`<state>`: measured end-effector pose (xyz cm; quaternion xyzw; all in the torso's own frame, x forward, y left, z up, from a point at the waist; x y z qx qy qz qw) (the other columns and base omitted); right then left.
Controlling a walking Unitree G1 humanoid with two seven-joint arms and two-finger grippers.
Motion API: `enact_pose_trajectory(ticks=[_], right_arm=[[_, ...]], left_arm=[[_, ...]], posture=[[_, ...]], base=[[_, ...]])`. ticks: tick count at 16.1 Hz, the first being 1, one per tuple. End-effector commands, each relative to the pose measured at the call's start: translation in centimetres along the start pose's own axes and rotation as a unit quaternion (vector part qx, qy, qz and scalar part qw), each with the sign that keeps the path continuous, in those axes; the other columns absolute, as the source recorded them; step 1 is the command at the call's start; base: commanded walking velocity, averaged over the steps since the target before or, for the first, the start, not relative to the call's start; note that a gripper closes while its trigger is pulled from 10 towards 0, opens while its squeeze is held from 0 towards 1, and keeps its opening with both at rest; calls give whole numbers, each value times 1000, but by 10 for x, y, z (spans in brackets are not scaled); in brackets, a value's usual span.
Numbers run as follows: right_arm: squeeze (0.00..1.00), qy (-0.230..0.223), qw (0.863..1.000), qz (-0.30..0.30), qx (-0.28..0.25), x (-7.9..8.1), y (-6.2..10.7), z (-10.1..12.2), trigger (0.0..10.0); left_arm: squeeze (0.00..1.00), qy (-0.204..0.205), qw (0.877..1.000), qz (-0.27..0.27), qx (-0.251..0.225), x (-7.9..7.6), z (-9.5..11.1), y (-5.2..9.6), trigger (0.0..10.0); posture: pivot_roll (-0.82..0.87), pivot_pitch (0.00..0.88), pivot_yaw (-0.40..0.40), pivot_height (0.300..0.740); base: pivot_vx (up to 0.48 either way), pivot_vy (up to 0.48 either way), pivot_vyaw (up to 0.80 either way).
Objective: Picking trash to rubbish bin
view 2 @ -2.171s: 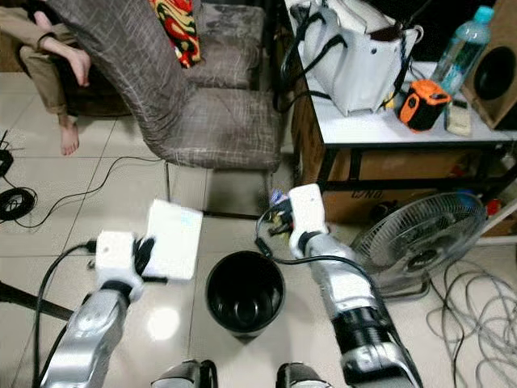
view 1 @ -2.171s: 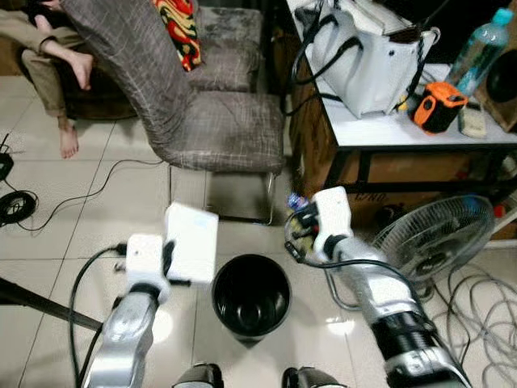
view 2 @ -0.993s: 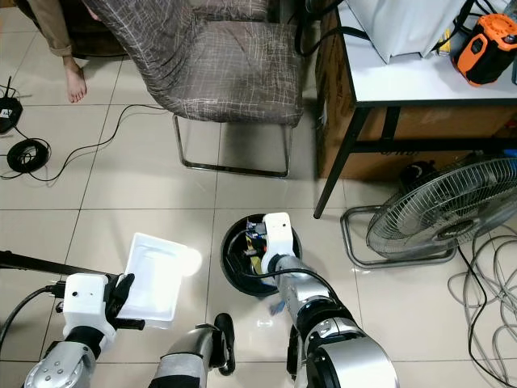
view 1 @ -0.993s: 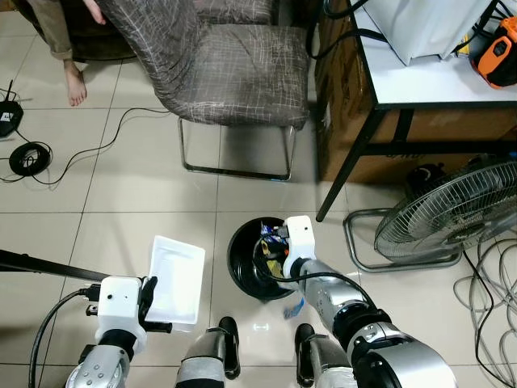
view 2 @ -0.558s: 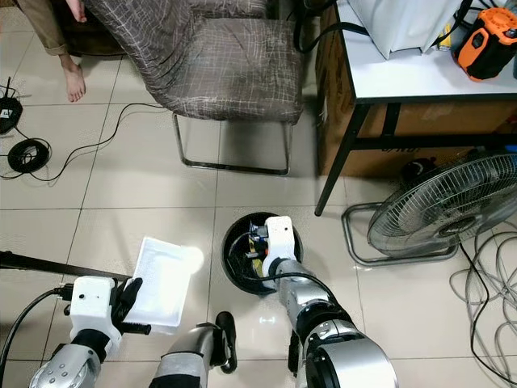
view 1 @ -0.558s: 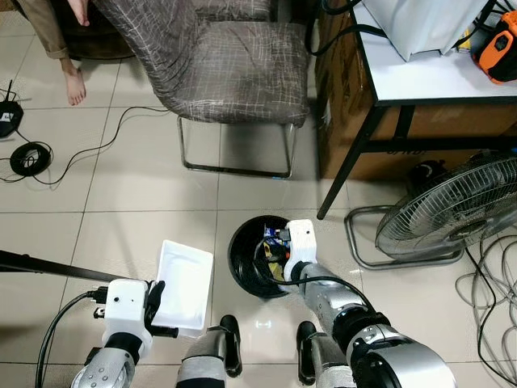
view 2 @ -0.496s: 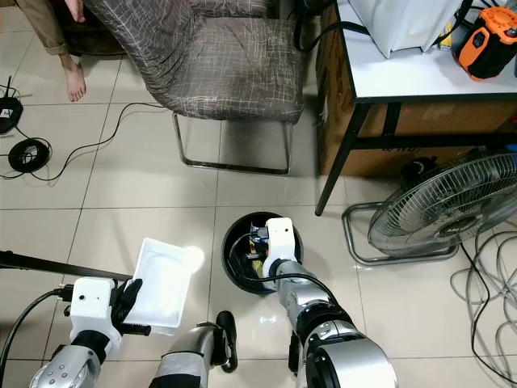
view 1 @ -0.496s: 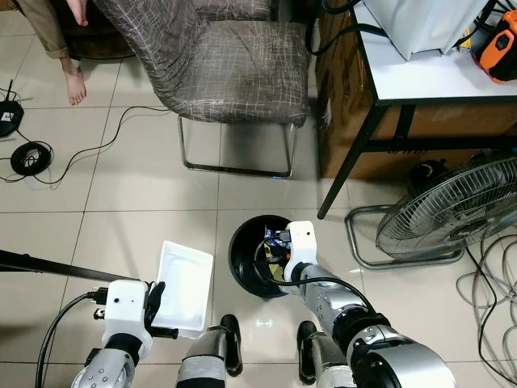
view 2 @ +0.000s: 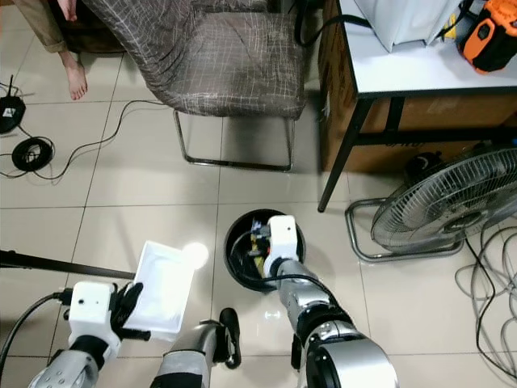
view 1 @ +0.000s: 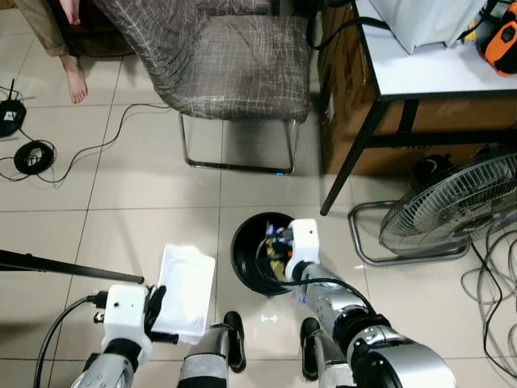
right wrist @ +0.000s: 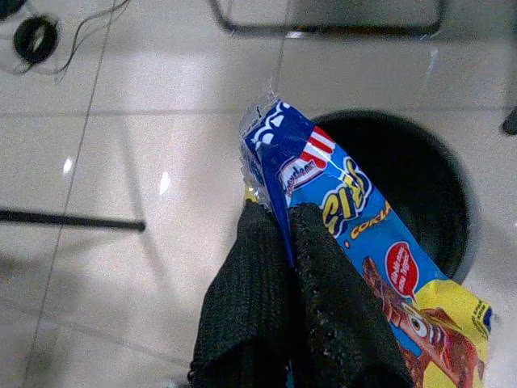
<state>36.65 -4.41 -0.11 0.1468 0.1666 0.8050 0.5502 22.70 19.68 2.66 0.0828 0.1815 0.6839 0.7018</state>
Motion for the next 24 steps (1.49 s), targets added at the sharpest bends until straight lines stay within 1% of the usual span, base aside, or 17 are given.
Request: enact_pose_trajectory(ticks=[1,2,3,7,10,11,16,19,22,24], right_arm=[[0,-6,1000,-10,6,-1,1,-5,10000],[0,-4,1000,-18,3,-6,1,-3,10000],[0,-6,1000,-29,1,-15,1,0,10000],[0,-4,1000,-28,5,-16,2,-3,10000],[0,-7,1000,-16,5,-8,2,-6,10000],[0,-13,1000,-5,1,-3,1,-4,10000],[0,-9,1000,15,-7,10,-1,1,10000],[0,-23,999,21,-9,14,-1,2,10000],[0,-12,999,29,-22,22,-4,12,10000],[0,-7,999,27,-27,21,-5,16,10000]], left_arm=[[0,1,1000,6,16,5,-7,6,10000],[0,0,1000,7,16,5,-7,7,10000],[0,-1,1000,9,17,6,-7,8,10000],[0,0,1000,7,18,3,-8,8,10000],[0,1,1000,8,19,3,-9,8,10000],[0,0,1000,10,20,3,-10,9,10000],[0,1,1000,13,22,3,-12,11,10000],[0,1,1000,14,23,3,-12,12,10000],[0,0,1000,17,25,5,-13,14,10000],[0,-1,1000,17,25,5,-13,14,10000]], posture=[[157,387,81,740],[157,387,81,740],[157,387,81,740],[153,391,77,740],[155,395,75,740],[154,397,74,740],[156,405,70,740],[159,409,71,740],[161,414,74,740],[164,417,76,740]], base=[[0,0,0],[0,0,0],[0,0,0],[0,0,0],[0,0,0],[0,0,0],[0,0,0],[0,0,0],[0,0,0],[0,0,0]])
Point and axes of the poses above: a point about 5 cm out from each wrist's last joint towards the gripper, its own y axis pointing back from the gripper into the wrist, its own z axis along the axis of the wrist's last joint, x = y × z, the point moved 6 cm from there along -y, pointing out of the wrist towards the gripper, and after that the axes turned 12 degrees about y, right-handed, at the moved point
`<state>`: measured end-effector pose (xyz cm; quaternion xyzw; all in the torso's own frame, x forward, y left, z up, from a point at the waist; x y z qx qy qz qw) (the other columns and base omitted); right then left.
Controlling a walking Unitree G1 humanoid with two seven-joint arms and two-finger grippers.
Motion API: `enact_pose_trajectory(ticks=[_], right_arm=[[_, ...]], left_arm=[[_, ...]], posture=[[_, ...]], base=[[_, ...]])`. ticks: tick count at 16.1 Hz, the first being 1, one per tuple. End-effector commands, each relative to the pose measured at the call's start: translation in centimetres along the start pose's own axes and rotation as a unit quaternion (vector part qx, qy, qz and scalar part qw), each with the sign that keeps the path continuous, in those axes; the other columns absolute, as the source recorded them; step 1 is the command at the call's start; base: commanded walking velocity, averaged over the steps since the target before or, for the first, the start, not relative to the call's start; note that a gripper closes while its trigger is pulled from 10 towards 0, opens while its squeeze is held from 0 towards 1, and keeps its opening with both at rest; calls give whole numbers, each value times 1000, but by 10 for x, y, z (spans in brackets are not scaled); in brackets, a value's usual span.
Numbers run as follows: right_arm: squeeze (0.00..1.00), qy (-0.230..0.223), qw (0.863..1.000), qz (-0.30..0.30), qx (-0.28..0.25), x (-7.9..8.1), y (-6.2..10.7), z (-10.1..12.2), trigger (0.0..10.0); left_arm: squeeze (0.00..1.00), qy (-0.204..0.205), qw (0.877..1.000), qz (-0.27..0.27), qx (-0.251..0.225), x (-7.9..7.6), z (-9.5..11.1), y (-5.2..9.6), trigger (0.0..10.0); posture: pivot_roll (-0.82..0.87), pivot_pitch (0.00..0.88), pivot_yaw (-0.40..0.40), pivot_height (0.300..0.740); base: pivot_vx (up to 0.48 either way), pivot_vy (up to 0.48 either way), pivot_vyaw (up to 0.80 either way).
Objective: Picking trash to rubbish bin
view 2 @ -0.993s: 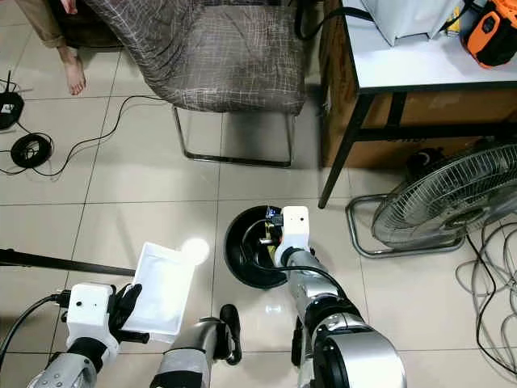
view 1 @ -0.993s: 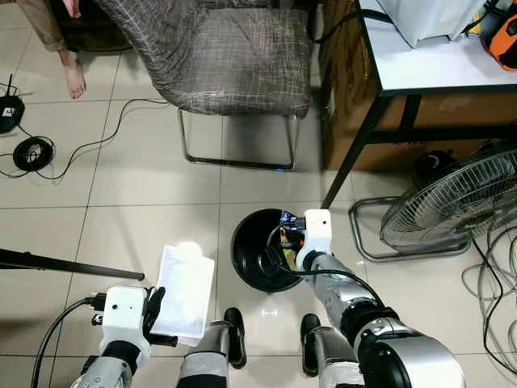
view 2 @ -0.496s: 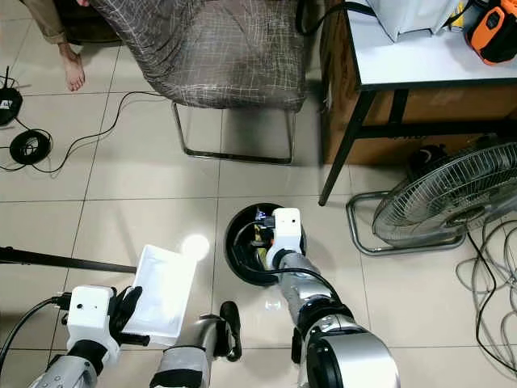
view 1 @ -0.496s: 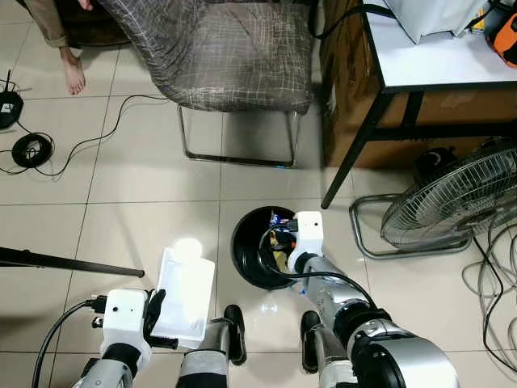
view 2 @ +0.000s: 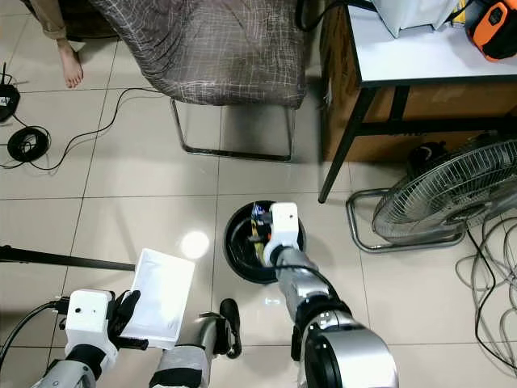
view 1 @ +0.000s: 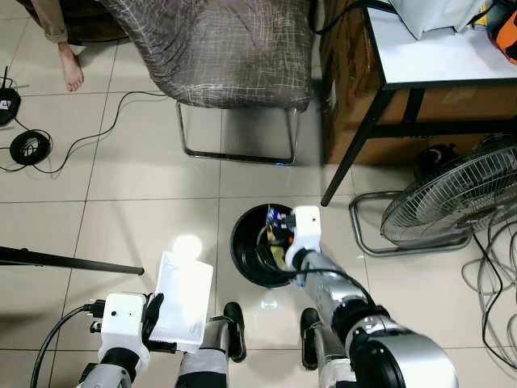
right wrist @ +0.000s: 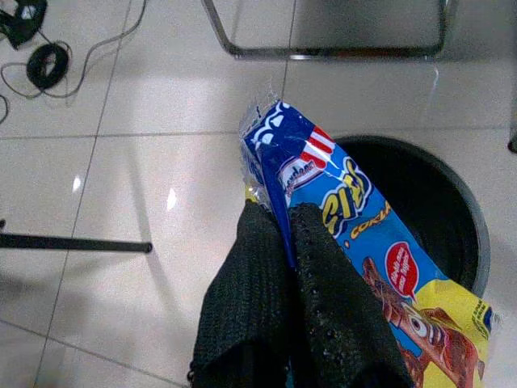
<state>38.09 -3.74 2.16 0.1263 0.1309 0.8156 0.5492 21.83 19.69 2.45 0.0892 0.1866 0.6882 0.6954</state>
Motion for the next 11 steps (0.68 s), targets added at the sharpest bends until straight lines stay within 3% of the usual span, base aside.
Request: enact_pose_trajectory(ticks=[1,2,3,4,11], right_arm=[[43,-20,1000,22,8,20,-2,-4,10000],[235,-22,999,28,5,23,-3,-1,10000],[890,-24,999,33,4,27,-3,0,10000],[1000,-25,999,35,4,28,-3,-1,10000],[1000,-33,999,37,8,27,-1,-5,10000]], left_arm=[[0,-3,1000,10,18,5,-9,7,10000],[0,-3,1000,10,18,5,-9,7,10000],[0,-3,1000,10,19,5,-9,7,10000],[0,-3,1000,10,19,5,-9,7,10000],[0,-1,1000,5,21,3,-11,5,10000]], posture=[[164,417,76,740],[164,417,76,740],[165,416,75,740],[165,416,75,740],[163,408,70,740]], base=[[0,0,0],[0,0,0],[0,0,0],[0,0,0],[0,0,0]])
Point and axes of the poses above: a point about 5 cm out from each wrist's last joint towards the gripper, its own y axis pointing back from the gripper into the wrist, its own z axis along the axis of the wrist's last joint, x = y × z, the point moved 6 cm from there along -y, pointing out of the wrist towards the gripper, and after that the axes turned 12 degrees about y, right-handed, at the moved point
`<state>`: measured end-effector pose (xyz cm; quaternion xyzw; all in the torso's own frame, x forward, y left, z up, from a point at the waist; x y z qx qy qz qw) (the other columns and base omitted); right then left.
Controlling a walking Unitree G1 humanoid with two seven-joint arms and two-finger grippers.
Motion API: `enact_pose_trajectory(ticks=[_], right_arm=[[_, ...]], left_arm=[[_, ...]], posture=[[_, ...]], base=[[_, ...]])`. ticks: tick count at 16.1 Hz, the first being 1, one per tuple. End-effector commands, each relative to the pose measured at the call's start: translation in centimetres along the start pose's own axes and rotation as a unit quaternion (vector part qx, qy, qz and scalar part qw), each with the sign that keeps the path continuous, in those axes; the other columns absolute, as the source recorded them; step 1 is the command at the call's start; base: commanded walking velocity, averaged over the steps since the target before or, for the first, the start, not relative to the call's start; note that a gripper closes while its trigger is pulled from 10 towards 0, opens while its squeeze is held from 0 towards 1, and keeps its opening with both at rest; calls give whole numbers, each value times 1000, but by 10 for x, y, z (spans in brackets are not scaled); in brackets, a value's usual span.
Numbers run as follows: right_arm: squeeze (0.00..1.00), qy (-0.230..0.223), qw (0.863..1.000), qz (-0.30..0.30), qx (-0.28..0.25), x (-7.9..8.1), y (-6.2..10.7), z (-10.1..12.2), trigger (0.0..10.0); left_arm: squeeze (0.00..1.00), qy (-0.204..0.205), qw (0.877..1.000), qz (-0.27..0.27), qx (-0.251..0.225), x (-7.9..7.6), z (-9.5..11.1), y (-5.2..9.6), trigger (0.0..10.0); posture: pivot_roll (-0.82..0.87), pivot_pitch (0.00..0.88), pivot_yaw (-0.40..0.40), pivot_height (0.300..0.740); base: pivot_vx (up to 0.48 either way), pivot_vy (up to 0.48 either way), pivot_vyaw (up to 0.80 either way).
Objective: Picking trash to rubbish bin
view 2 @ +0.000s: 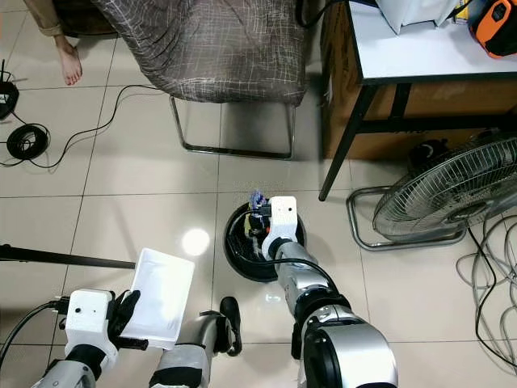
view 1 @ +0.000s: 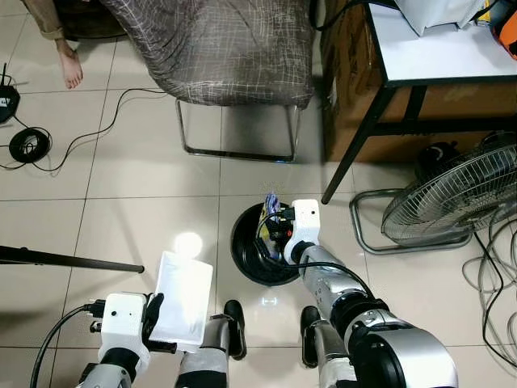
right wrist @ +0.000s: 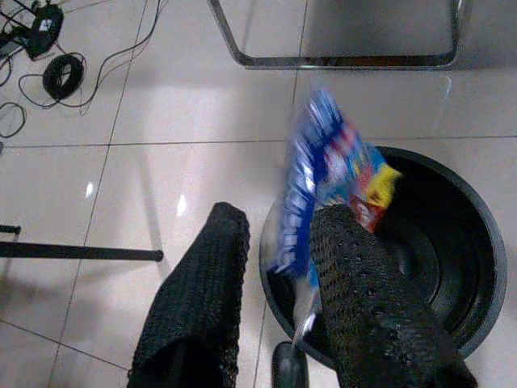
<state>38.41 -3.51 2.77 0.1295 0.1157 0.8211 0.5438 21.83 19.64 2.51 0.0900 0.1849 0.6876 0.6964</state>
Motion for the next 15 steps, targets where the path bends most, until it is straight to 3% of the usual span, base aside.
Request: enact_pose_trajectory(ticks=[1,8,11,13,14,15], right_arm=[[1000,-24,999,27,18,24,0,-13,10000],[1000,-22,999,24,17,20,0,-11,10000],[1000,5,1000,12,20,6,2,-12,10000],[1000,45,998,-20,50,-18,8,-26,10000],[820,53,996,-31,60,-29,13,-33,10000],[204,65,995,-39,67,-38,17,-37,10000]], left_arm=[[0,1,1000,5,21,3,-11,5,10000],[0,2,1000,6,20,2,-12,3,10000],[0,5,1000,-3,12,-3,-7,-8,10000],[0,22,1000,-21,8,-15,-4,-20,10000],[0,24,999,-34,8,-22,-4,-26,10000],[0,22,999,-45,9,-28,-5,-31,10000]], posture=[[161,406,68,740],[159,397,63,740],[135,371,48,740],[109,350,35,740],[86,332,29,740],[70,322,25,740]], base=[[0,0,0],[0,0,0],[0,0,0],[0,0,0],[0,0,0],[0,0,0]])
Point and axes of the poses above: a point about 5 cm out from each wrist's last joint towards the gripper, its own y axis pointing back from the gripper into the wrist, its own z axis along the axis of the wrist's last joint, x = y × z, the point moved 6 cm from there along -y, pointing out of the wrist towards the gripper, and after that the axes turned 12 degrees about y, right-handed, at the moved point
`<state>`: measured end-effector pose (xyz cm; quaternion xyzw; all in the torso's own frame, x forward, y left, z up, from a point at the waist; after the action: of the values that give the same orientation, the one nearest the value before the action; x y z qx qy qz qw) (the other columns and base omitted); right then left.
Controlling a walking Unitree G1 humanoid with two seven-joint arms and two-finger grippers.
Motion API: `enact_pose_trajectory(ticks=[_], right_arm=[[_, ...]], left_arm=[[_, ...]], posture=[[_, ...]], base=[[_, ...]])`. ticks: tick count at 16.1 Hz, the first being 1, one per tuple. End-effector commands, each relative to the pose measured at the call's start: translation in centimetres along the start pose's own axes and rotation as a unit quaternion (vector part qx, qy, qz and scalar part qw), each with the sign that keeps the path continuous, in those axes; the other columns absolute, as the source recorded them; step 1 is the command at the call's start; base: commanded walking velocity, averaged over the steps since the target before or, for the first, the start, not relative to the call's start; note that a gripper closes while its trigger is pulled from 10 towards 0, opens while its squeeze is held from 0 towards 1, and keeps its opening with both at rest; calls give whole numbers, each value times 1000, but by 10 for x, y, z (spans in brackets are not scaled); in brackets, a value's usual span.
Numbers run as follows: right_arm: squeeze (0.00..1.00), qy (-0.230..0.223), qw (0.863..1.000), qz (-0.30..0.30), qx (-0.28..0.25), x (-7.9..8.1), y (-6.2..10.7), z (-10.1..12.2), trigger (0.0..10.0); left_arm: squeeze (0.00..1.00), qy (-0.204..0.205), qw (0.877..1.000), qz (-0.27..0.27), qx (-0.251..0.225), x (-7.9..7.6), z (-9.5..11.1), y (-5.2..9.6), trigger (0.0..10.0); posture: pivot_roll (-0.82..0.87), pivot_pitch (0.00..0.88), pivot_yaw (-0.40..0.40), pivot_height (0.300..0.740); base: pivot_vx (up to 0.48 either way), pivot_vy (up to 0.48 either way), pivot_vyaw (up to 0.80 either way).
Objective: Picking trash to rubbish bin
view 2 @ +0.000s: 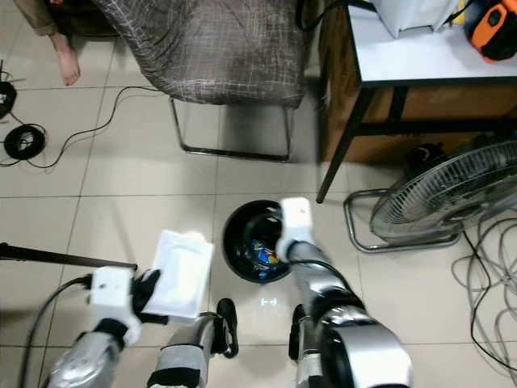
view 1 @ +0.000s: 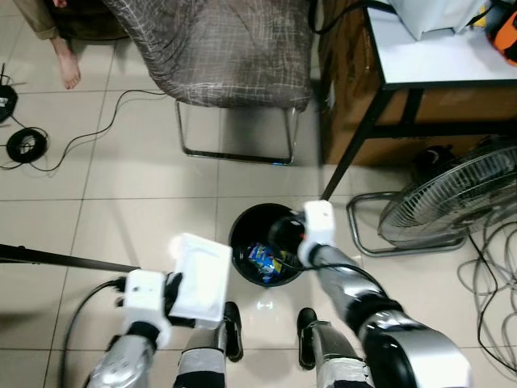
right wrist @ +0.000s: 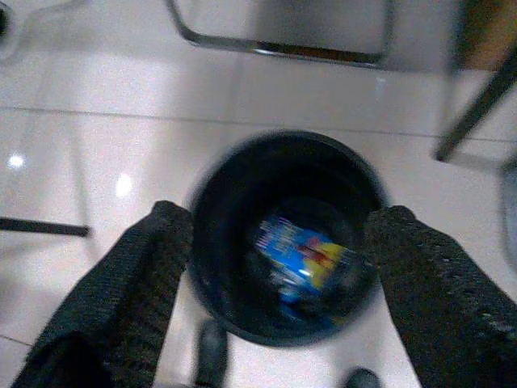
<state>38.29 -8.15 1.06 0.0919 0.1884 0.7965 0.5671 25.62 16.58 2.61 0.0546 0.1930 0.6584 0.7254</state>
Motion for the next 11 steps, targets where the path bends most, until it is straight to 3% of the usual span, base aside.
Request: enact_pose_trajectory(ticks=[1,3,5,11], right_arm=[[0,1,1000,3,30,2,5,-21,10000],[0,20,999,-22,38,-19,13,-34,10000],[0,31,998,-43,28,-31,23,-40,10000],[0,58,996,-70,-5,-41,62,-32,10000]], left_arm=[[0,1,1000,-5,29,-1,-18,2,10000],[0,-7,998,-42,46,-18,-25,-14,10000],[0,-17,997,-54,50,-23,-26,-26,10000],[0,-18,994,-89,65,-40,-35,-54,10000]], posture=[[59,315,24,740],[20,288,20,740],[-3,276,17,740],[-106,254,20,740]], base=[[0,0,0],[0,0,0],[0,0,0],[0,0,0]])
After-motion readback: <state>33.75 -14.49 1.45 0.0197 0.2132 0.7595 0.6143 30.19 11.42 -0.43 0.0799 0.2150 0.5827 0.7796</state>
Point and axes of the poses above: a point about 5 cm out from each wrist's last joint towards the gripper, its own y axis pointing back from the gripper into the wrist, its own z axis along the axis of the wrist's last joint, x = y × z, the point moved 6 cm from there along -y, pointing out of the wrist towards the gripper, and after that the axes turned 12 degrees about y, right-handed, at the moved point
